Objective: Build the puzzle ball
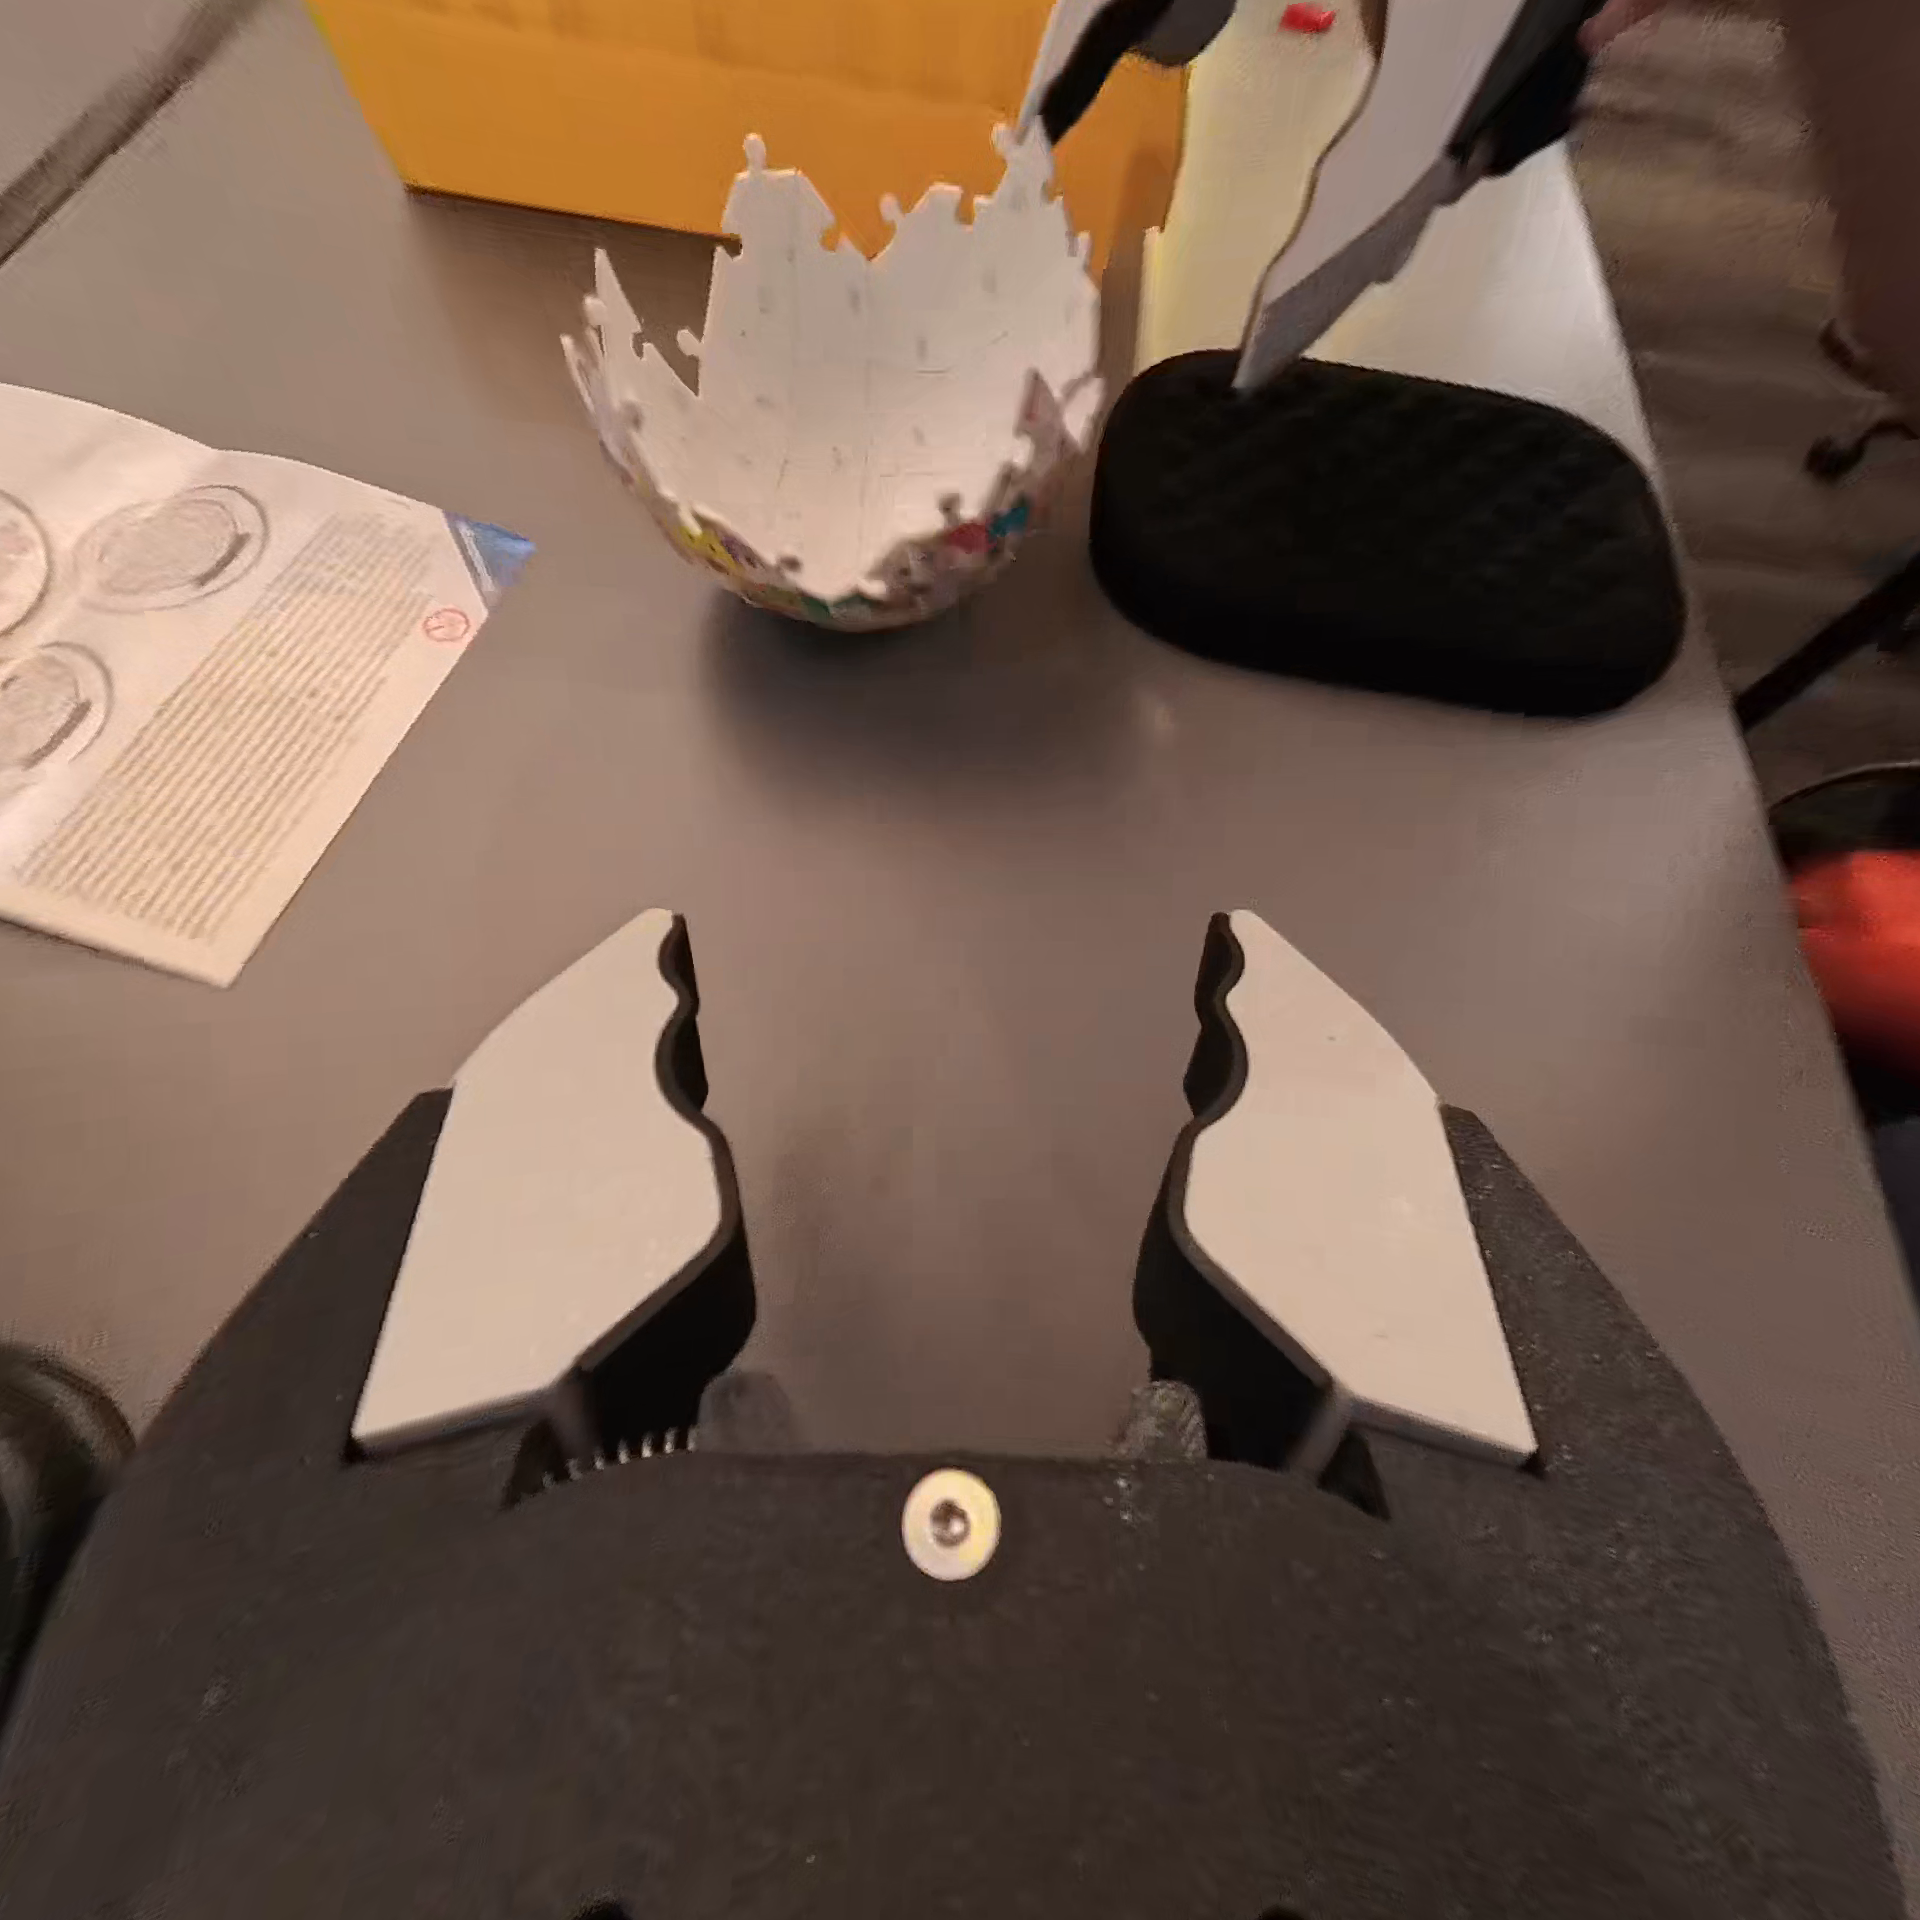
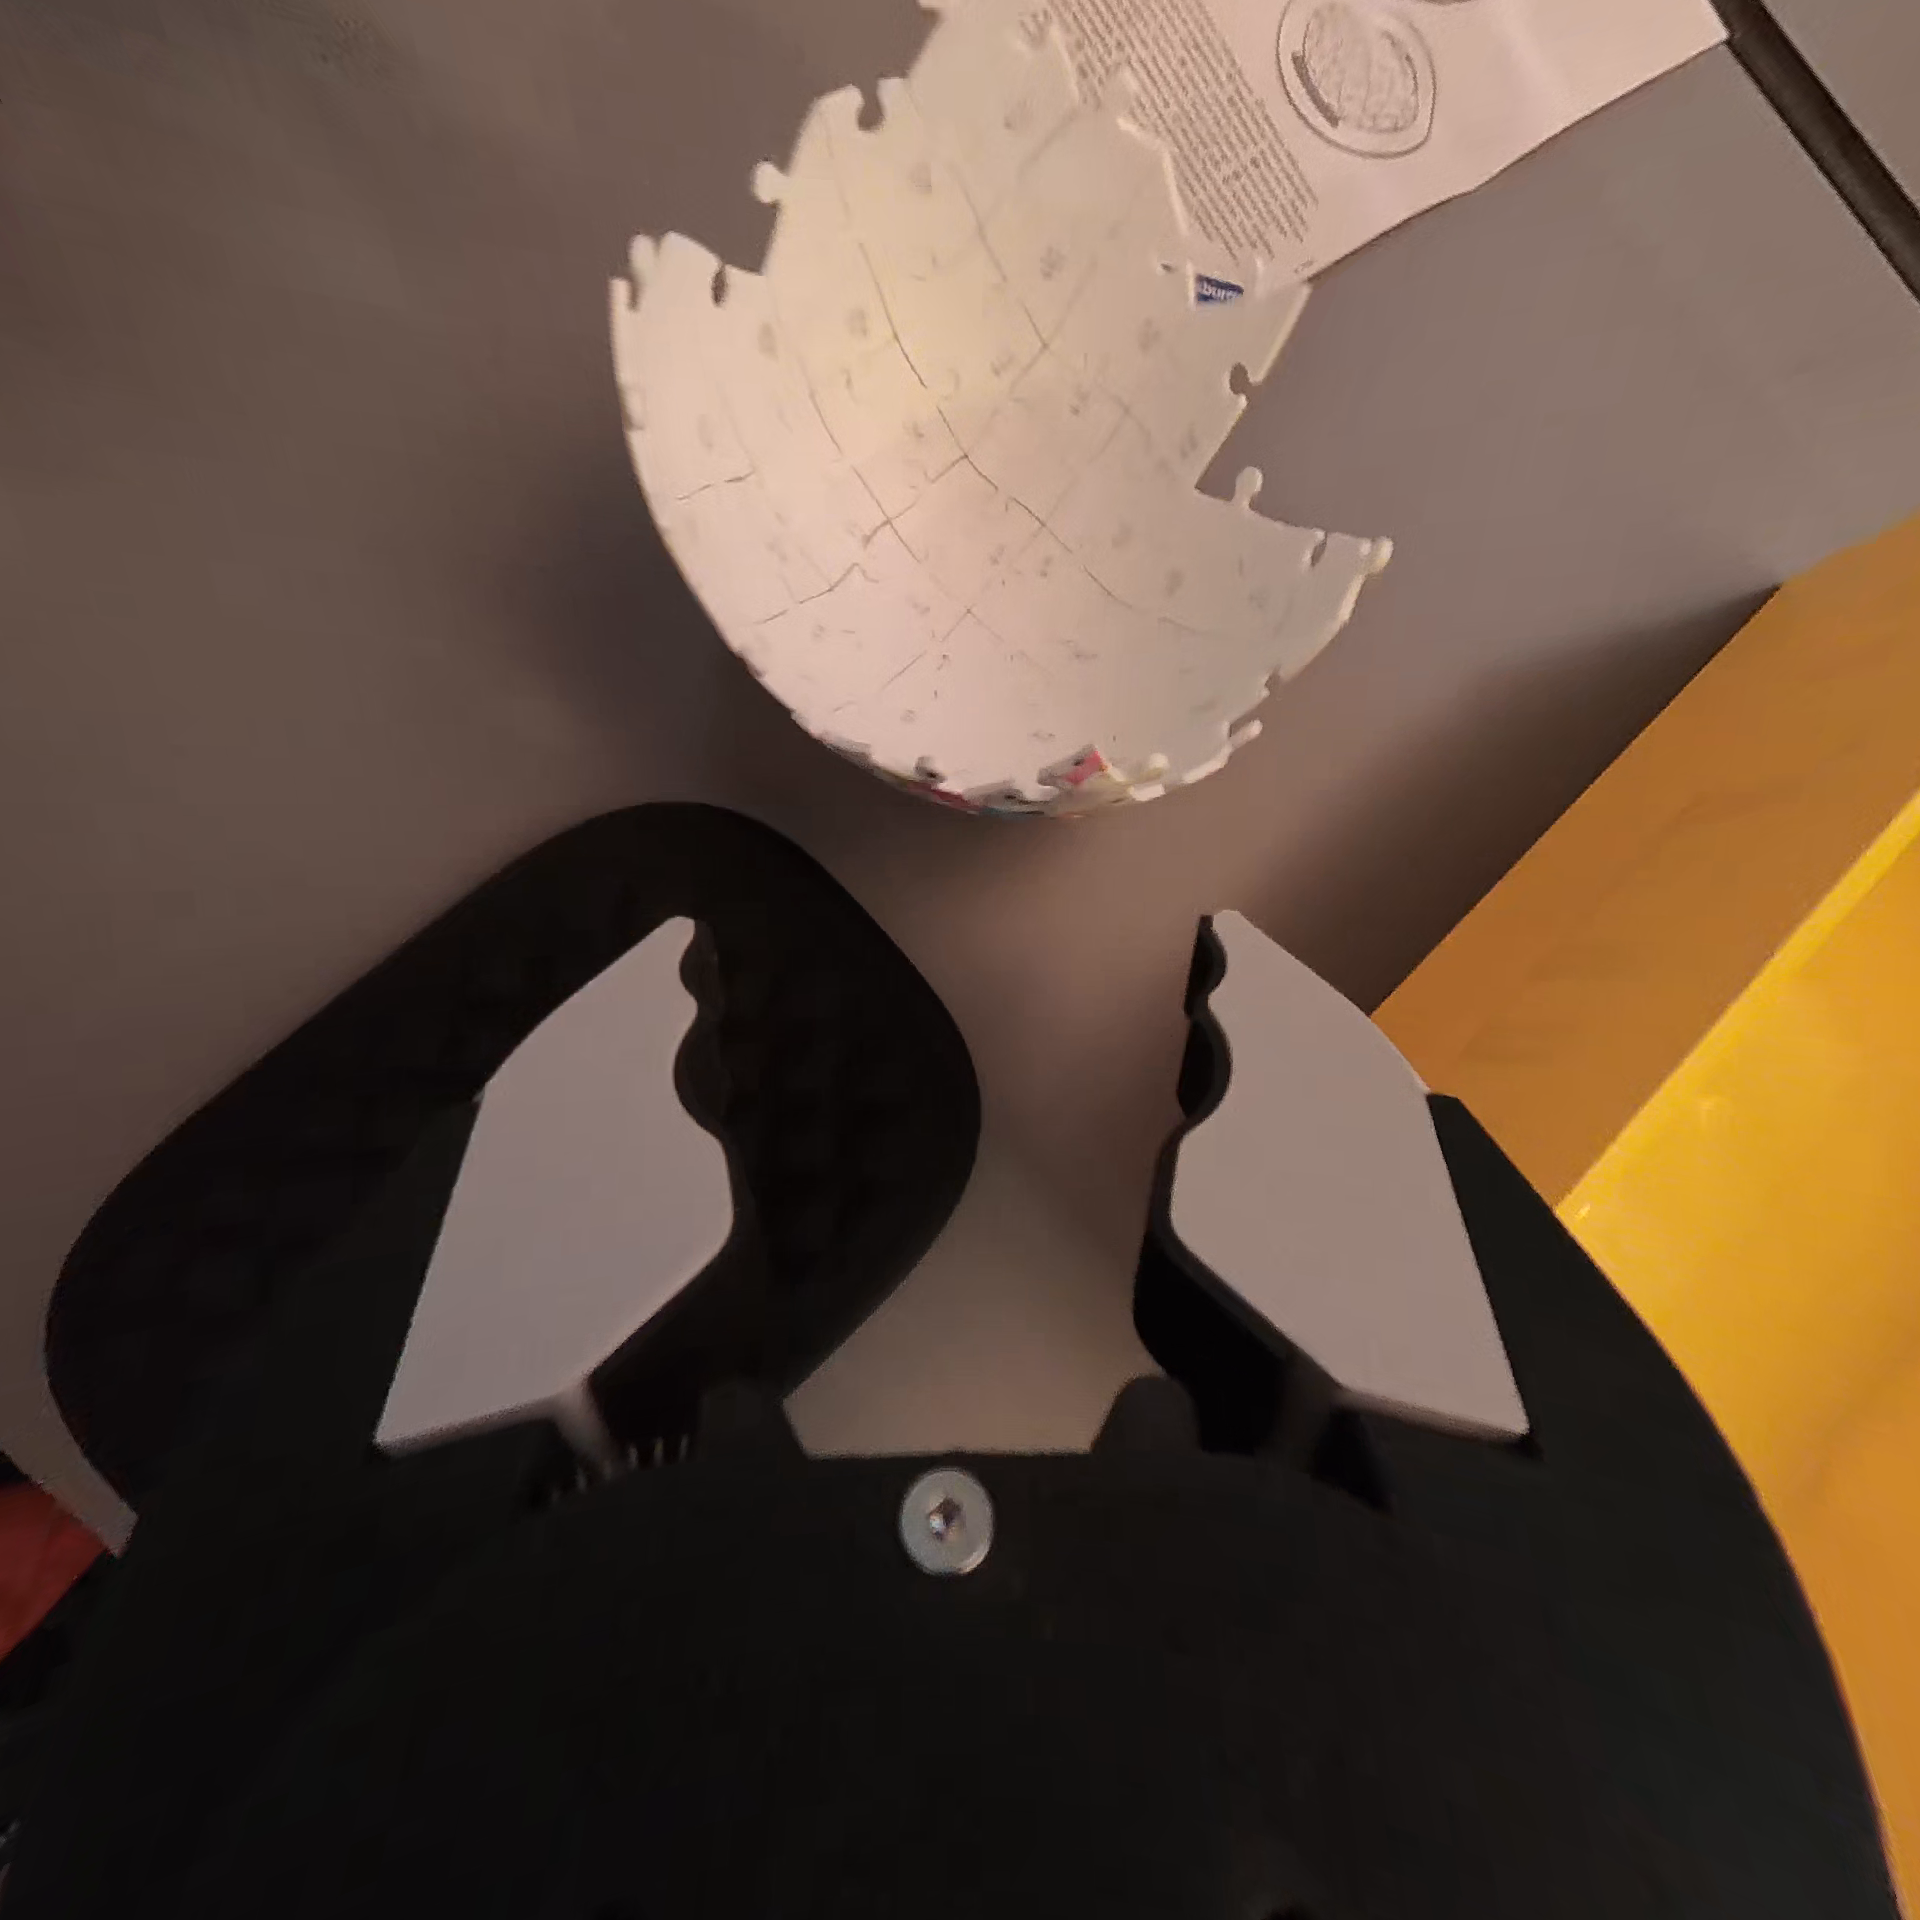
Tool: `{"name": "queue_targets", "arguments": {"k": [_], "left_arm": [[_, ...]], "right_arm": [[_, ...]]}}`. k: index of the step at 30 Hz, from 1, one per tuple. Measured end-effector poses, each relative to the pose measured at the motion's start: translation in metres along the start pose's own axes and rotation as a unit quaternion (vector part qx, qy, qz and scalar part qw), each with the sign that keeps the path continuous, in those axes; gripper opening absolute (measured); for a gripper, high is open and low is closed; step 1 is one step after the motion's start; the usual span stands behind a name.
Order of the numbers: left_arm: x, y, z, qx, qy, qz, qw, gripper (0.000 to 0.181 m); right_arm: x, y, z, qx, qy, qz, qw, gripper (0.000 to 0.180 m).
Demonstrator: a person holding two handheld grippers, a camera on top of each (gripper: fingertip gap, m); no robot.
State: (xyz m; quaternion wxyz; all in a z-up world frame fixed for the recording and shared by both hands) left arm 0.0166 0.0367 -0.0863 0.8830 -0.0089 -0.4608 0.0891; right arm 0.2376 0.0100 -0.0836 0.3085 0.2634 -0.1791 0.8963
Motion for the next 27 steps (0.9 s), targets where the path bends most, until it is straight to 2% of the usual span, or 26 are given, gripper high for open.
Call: {"name": "queue_targets", "arguments": {"k": [5,10,14,19,27], "left_arm": [[0.019,0.011,-0.042,-0.022,0.008,0.005,1.0,0.092],[0.019,0.013,-0.07,-0.03,0.024,0.013,0.999,0.093],[0.021,0.013,-0.079,-0.027,0.026,0.009,0.999,0.092],[0.023,0.013,-0.082,-0.024,0.02,0.019,0.999,0.092],[0.026,0.013,-0.085,-0.019,0.007,0.013,1.0,0.089]], "right_arm": [[0.0,-0.011,-0.012,-0.043,0.047,0.004,0.998,0.087],[0.001,-0.017,-0.02,-0.065,0.066,0.004,0.996,0.084],[0.004,-0.018,-0.023,-0.066,0.075,0.019,0.995,0.081],[-0.001,-0.017,-0.028,-0.084,0.136,0.061,0.985,0.077],[0.003,-0.02,-0.034,-0.09,0.16,0.088,0.979,0.073]]}}
Point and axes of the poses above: each gripper's, where its closed fingertips meet, z back along the fingers, x out of its top, y = z × x across the jaws, the point moved 3 cm from there along z, back along the fingers, and after that the axes turned 2 degrees about z, right-handed, at the moved point
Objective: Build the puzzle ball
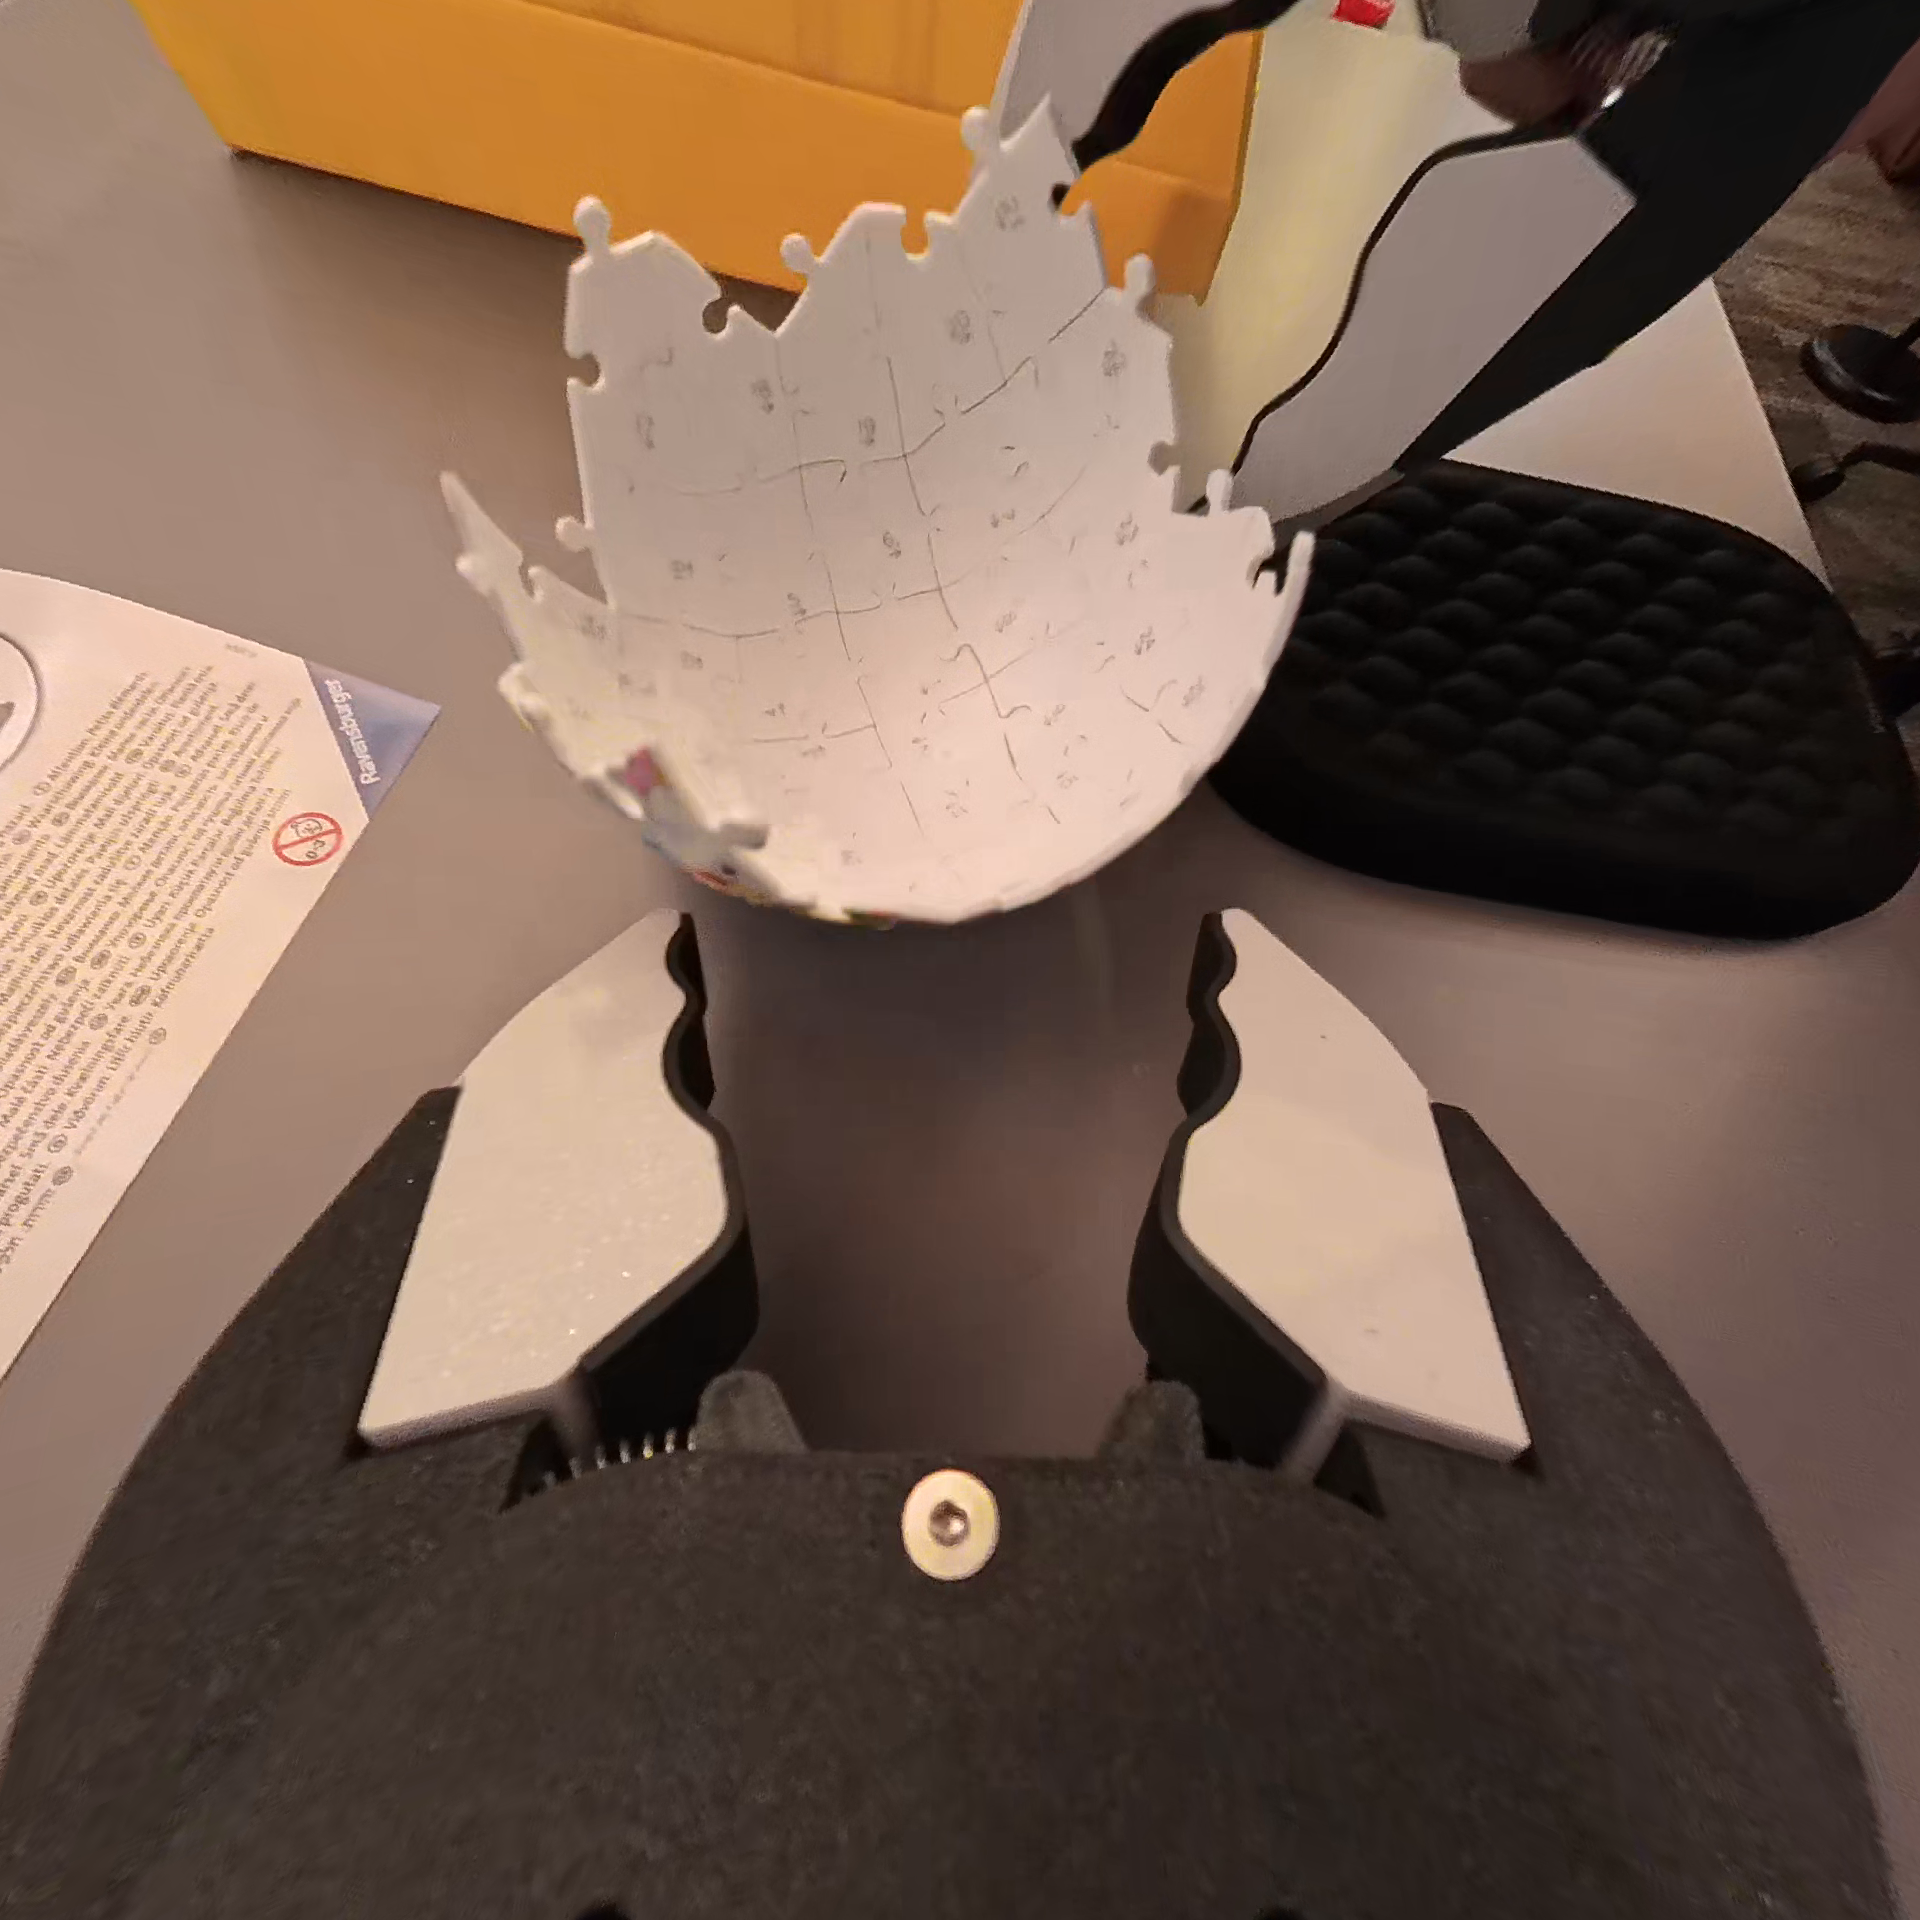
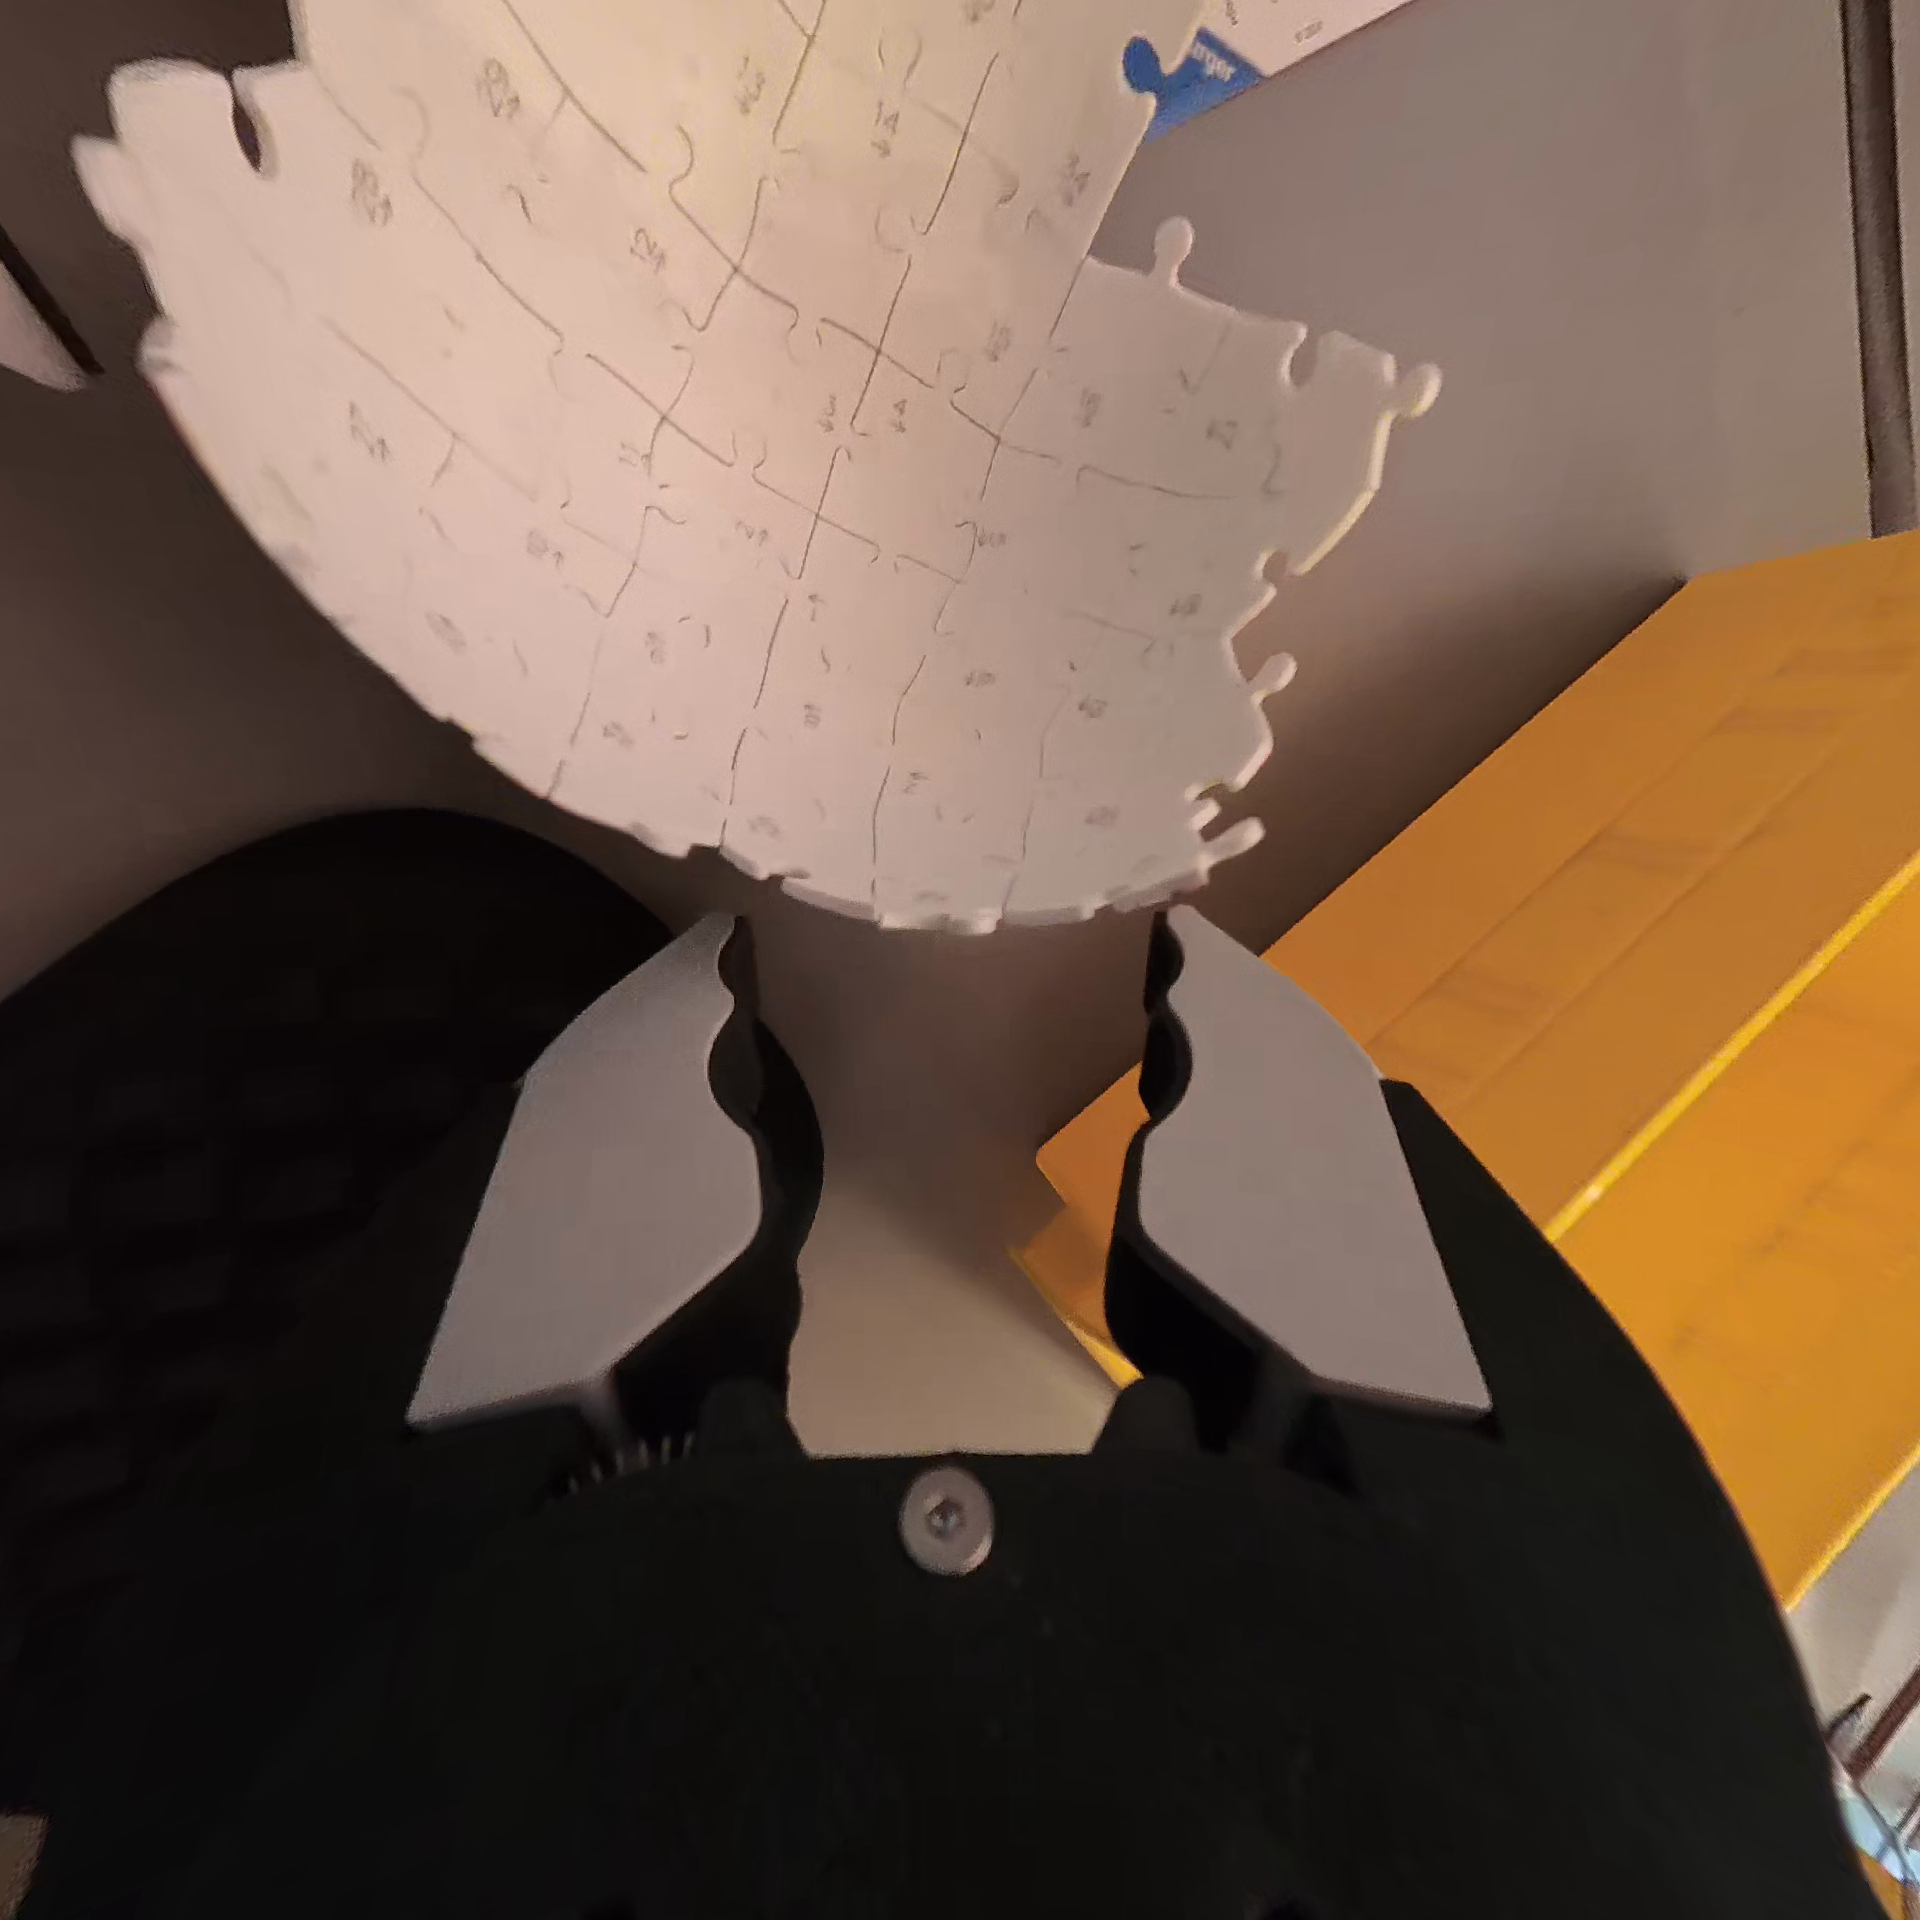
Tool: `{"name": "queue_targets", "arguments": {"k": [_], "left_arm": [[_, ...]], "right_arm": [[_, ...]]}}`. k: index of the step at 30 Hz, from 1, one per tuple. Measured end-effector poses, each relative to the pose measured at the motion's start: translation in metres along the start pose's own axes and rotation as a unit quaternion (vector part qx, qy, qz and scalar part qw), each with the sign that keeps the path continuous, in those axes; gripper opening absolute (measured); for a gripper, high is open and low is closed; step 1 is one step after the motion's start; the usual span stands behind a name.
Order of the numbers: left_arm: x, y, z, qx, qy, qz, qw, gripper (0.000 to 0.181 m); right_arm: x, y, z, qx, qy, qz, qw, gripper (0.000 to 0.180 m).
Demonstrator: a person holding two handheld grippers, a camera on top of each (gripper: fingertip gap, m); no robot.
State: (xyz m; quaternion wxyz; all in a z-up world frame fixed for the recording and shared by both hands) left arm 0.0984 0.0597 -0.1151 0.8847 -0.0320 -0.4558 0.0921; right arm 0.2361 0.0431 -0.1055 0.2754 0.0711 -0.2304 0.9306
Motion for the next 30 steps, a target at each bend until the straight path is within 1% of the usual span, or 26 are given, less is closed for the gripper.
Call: {"name": "queue_targets", "arguments": {"k": [3,13,21,26,30], "left_arm": [[0.002,0.0,0.0,-0.001,-0.002,-0.005,1.0,0.088],[0.005,-0.002,0.004,-0.001,-0.013,-0.017,1.0,0.083],[0.0,-0.004,0.015,0.005,-0.035,0.003,0.999,0.083],[-0.01,-0.007,0.03,0.016,-0.041,0.014,0.999,0.084],[-0.023,-0.009,0.052,0.033,-0.05,0.032,0.998,0.085]], "right_arm": [[0.001,-0.001,-0.002,0.006,0.006,0.008,1.0,0.071],[0.011,0.003,0.003,0.022,-0.019,0.025,0.999,0.067],[0.022,0.011,0.009,0.026,-0.037,0.028,0.999,0.065],[0.036,0.023,0.012,0.039,-0.049,0.034,0.998,0.064],[0.055,0.039,0.013,0.05,-0.062,0.051,0.996,0.063]]}}
Point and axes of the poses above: each gripper's, where its closed fingertips meet, z back along the fingers, x out of its top, y = z × x across the jaws, the point moved 3 cm from there along z, back along the fingers, and after that the axes turned 2 degrees about z, right-handed, at the moved point
